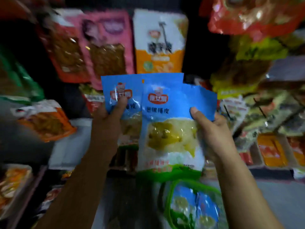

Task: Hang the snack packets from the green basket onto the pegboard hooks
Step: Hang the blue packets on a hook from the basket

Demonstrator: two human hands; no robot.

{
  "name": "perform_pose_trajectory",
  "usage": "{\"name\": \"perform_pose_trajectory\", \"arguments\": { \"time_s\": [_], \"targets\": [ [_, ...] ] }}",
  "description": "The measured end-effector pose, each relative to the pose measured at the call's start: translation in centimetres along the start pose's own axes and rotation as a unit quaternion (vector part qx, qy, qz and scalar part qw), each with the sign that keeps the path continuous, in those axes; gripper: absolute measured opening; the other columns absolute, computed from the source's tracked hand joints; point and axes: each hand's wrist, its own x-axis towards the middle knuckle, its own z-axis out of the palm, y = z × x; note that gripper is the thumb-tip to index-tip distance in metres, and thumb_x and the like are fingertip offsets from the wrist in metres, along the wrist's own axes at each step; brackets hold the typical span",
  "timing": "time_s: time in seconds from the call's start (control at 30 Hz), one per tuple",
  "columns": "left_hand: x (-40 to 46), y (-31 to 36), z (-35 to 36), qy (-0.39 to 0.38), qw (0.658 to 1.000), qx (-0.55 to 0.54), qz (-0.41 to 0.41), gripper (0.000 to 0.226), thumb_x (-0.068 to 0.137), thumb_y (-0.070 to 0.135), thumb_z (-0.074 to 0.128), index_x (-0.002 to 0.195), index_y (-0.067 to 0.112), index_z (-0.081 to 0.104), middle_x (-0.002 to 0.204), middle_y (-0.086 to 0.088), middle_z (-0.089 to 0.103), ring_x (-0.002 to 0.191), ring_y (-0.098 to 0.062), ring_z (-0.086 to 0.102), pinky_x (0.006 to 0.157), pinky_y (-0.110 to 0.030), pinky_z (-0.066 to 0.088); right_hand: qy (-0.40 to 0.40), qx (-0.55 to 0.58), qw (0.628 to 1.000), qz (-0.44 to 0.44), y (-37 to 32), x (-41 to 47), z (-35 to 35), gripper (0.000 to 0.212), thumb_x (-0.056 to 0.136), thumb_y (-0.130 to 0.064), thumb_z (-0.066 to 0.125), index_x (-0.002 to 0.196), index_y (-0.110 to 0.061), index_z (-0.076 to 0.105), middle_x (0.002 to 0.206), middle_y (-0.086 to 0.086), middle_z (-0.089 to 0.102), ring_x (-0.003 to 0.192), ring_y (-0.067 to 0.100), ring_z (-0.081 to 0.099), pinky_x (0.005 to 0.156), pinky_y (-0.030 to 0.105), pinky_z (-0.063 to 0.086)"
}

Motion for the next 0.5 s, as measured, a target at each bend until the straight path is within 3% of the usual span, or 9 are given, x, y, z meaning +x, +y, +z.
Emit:
{"name": "perform_pose_trajectory", "arguments": {
  "time_s": [0.07,0.13,0.23,0.33,0.43,0.5],
  "targets": [
    [2.4,2.8,-2.8,0.028,0.999,-0.014,0.017,0.02,0.079,0.04,0.066,0.087,0.022,0.068,0.084,0.01,0.073,0.085,-0.007,0.069,0.073,-0.026,0.054,-0.037,-0.021,0.999,-0.03,-2.0,0.8,3.6,0.029,0.074,-0.04,0.07,0.083,-0.012,0.073,0.079,-0.001,0.071,0.073,0.018,0.063,0.07,0.033,0.047],
    [4.9,5.5,-5.4,0.026,0.998,-0.044,0.043,0.018,0.079,0.037,0.063,0.091,0.028,0.073,0.096,0.006,0.074,0.093,-0.015,0.07,0.078,-0.034,0.054,-0.054,-0.037,0.995,-0.073,-4.1,1.4,7.4,0.037,0.077,-0.038,0.07,0.072,-0.002,0.064,0.065,-0.002,0.063,0.06,0.011,0.055,0.057,0.02,0.042],
    [8.3,9.0,-8.2,-0.011,0.995,-0.076,0.06,0.018,0.08,0.033,0.062,0.093,0.03,0.074,0.104,0.001,0.074,0.099,-0.021,0.069,0.086,-0.043,0.052,-0.066,-0.051,0.986,-0.148,-7.7,2.0,13.0,0.034,0.082,-0.029,0.066,0.052,-0.014,0.058,0.045,-0.01,0.049,0.04,-0.001,0.041,0.038,0.012,0.031],
    [11.6,11.1,-10.3,-0.054,0.99,-0.099,0.081,0.019,0.079,0.032,0.06,0.091,0.031,0.075,0.1,0.001,0.074,0.095,-0.021,0.07,0.081,-0.041,0.053,-0.089,-0.067,0.973,-0.204,-10.6,3.0,17.5,0.042,0.088,-0.017,0.059,0.046,-0.02,0.06,0.041,-0.011,0.042,0.038,-0.003,0.034,0.037,0.012,0.026],
    [14.3,12.7,-11.7,-0.104,0.979,-0.153,0.08,0.02,0.079,0.033,0.062,0.093,0.028,0.075,0.097,-0.001,0.075,0.089,-0.02,0.072,0.068,-0.031,0.057,-0.093,-0.061,0.969,-0.22,-12.2,4.1,20.9,0.031,0.081,-0.033,0.059,0.053,-0.021,0.064,0.044,-0.008,0.045,0.042,0.003,0.039,0.04,0.016,0.029],
    [15.8,13.8,-12.2,-0.159,0.968,-0.184,0.063,0.025,0.078,0.037,0.061,0.096,0.026,0.075,0.101,-0.004,0.074,0.092,-0.022,0.071,0.068,-0.031,0.057,-0.075,-0.053,0.969,-0.228,-12.7,5.0,22.4,0.027,0.08,-0.035,0.061,0.059,-0.018,0.065,0.047,-0.006,0.049,0.044,0.007,0.044,0.044,0.015,0.032]
  ]
}}
